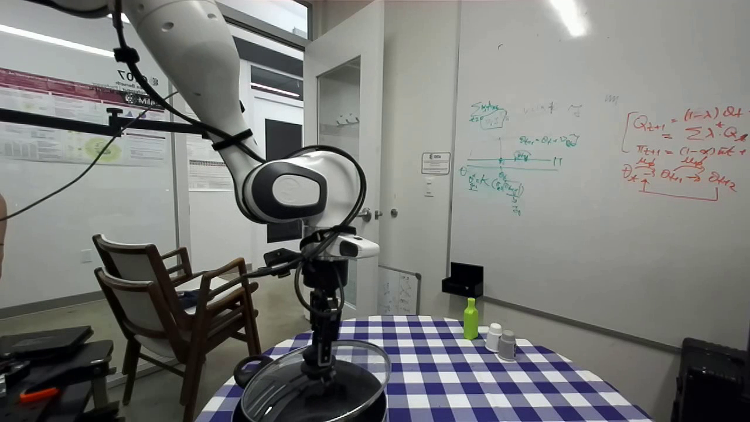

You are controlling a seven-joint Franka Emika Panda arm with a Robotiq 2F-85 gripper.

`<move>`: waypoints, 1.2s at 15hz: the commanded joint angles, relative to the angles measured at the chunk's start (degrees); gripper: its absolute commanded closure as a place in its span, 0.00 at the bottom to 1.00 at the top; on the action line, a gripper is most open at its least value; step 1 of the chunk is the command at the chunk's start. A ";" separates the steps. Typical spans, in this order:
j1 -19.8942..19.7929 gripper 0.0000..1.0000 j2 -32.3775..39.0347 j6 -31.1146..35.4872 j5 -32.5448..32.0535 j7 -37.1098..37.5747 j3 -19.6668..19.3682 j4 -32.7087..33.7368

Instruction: Cover the pot

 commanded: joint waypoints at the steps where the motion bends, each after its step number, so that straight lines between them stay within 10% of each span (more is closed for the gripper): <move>1: -0.68 0.75 -0.55 -2.17 1.40 -1.19 0.03 1.02; 18: -2.36 0.75 0.76 -4.87 4.04 -1.73 0.86 1.49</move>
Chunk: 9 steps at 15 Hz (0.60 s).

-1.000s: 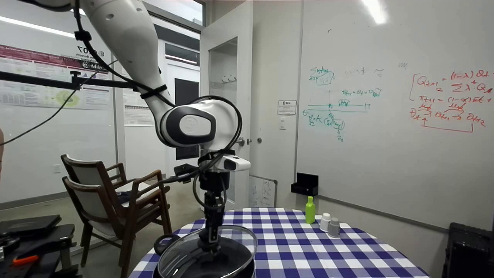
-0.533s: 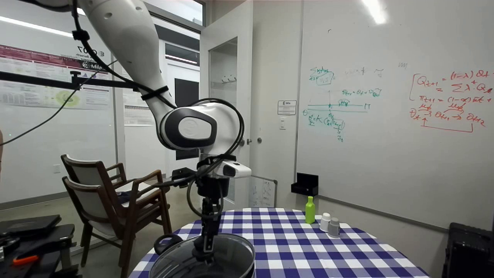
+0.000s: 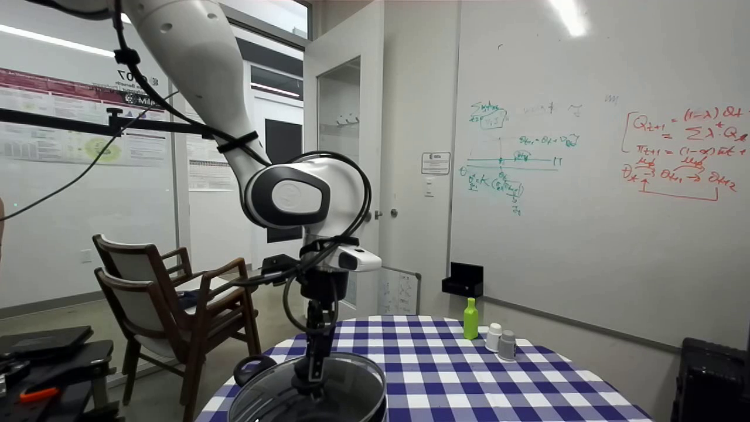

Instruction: Cover the pot

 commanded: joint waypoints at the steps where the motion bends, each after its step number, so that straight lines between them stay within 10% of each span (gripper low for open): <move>1: -0.19 0.75 -0.28 -2.08 2.19 -1.56 0.89 1.18; 7: -0.06 0.75 -0.09 -2.71 2.06 -1.13 0.46 1.52; 8: 0.02 0.28 -0.05 -2.75 1.93 -0.93 0.35 1.58; 9: 0.00 0.24 -0.04 -2.97 1.97 -0.94 0.36 1.72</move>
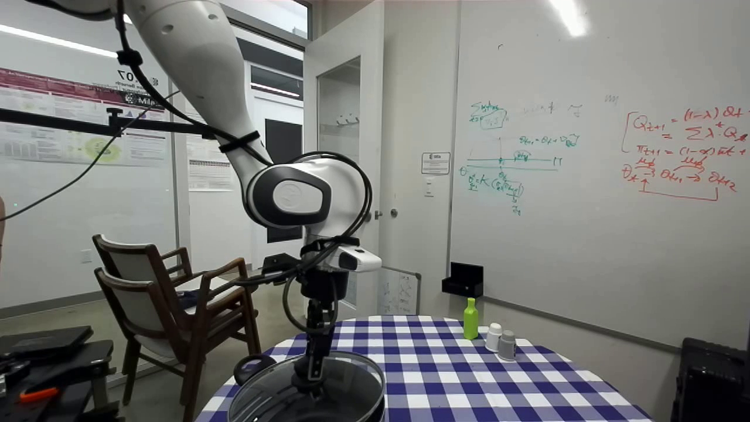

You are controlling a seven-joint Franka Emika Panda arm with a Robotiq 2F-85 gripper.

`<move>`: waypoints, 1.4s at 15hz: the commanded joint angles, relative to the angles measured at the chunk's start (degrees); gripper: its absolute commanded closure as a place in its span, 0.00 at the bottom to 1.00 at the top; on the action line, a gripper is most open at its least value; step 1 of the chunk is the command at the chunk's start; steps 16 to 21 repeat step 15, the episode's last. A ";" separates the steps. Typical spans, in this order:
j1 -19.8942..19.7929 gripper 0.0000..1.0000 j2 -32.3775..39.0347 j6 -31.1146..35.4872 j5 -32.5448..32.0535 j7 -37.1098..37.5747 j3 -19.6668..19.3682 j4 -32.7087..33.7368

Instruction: Cover the pot

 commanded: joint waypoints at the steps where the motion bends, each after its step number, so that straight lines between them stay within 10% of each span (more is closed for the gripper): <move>1: 0.06 0.18 -0.24 -2.49 1.03 -0.78 0.04 1.37; 4: 0.36 0.00 -1.19 -4.11 0.76 -0.25 -0.07 1.87; 11: -0.96 0.00 -14.48 -13.65 8.44 -12.30 6.13 -1.22; 21: 0.09 0.00 -13.35 -13.60 7.09 -9.93 5.57 0.45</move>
